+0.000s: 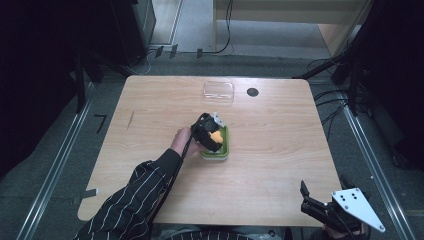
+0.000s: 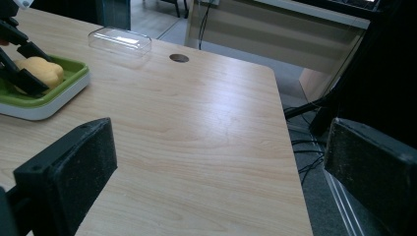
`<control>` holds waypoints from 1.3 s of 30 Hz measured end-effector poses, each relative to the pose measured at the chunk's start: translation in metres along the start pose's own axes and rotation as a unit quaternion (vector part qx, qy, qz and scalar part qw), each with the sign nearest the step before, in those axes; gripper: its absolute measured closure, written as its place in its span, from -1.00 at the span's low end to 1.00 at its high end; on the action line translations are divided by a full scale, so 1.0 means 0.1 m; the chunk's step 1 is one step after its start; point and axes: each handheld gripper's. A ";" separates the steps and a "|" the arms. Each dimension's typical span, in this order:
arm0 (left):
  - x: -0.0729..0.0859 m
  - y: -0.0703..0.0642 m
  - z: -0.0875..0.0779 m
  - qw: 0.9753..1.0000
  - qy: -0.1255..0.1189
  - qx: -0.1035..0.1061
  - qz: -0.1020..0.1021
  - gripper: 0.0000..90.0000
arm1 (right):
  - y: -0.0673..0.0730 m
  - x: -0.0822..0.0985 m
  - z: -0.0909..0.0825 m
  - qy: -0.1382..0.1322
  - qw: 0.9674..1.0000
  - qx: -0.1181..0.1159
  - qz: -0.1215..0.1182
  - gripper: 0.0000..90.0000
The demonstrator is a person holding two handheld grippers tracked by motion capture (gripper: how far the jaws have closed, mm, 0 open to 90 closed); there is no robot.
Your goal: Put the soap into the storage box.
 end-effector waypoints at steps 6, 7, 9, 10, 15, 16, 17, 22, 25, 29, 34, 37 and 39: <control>0.01 -0.01 0.00 1.000 0.005 0.002 0.000 -0.41 | 0.00 0.00 0.00 0.000 1.000 0.000 0.000 -1.00; 0.01 -0.01 0.00 1.000 0.008 0.001 -0.003 -0.42 | 0.00 0.00 0.00 -0.001 1.000 0.000 0.000 -1.00; 0.01 -0.01 -0.01 1.000 0.010 -0.003 -0.009 -0.46 | 0.00 0.00 0.00 -0.001 1.000 0.000 0.001 -1.00; 0.01 -0.01 -0.02 1.000 0.008 -0.007 -0.013 -0.58 | 0.00 0.00 0.00 -0.001 1.000 0.000 0.000 -1.00; 0.01 -0.01 -0.08 0.999 -0.002 -0.020 -0.028 -0.70 | 0.00 0.00 0.01 -0.001 1.000 -0.003 -0.001 -1.00; 0.02 0.00 -0.10 0.999 -0.003 -0.020 -0.032 -0.71 | 0.01 0.00 0.01 -0.001 1.000 -0.003 -0.002 -1.00; 0.03 0.00 -0.12 0.999 0.000 -0.017 -0.037 -0.72 | 0.01 -0.01 0.01 -0.002 1.000 -0.003 -0.001 -1.00; 0.10 0.04 -0.23 0.998 0.038 -0.018 -0.053 -0.82 | 0.01 -0.01 0.02 -0.002 1.000 -0.005 -0.002 -1.00; 0.17 0.07 -0.28 0.997 0.052 -0.021 -0.058 -0.84 | 0.02 -0.02 0.03 -0.003 1.000 -0.006 0.000 -1.00; 0.25 0.09 -0.33 0.995 0.064 -0.026 -0.066 -0.87 | 0.02 -0.02 0.04 -0.003 1.000 -0.008 -0.002 -1.00; 0.31 0.10 -0.39 0.995 0.070 -0.028 -0.072 -0.89 | 0.03 -0.03 0.05 -0.003 1.000 -0.010 -0.003 -1.00; 0.33 0.09 -0.42 0.993 0.085 -0.029 -0.079 -0.90 | 0.03 -0.03 0.05 -0.005 1.000 -0.010 -0.004 -1.00; 0.36 0.09 -0.44 0.991 0.100 -0.030 -0.081 -0.90 | 0.03 -0.03 0.05 -0.005 1.000 -0.011 -0.003 -1.00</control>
Point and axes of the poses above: each handheld gripper's, and its own axes: z roughly forward along the jaws, x roughly out of its underside, y roughly to its left, and after that the axes turned 2 degrees about x, right-handed
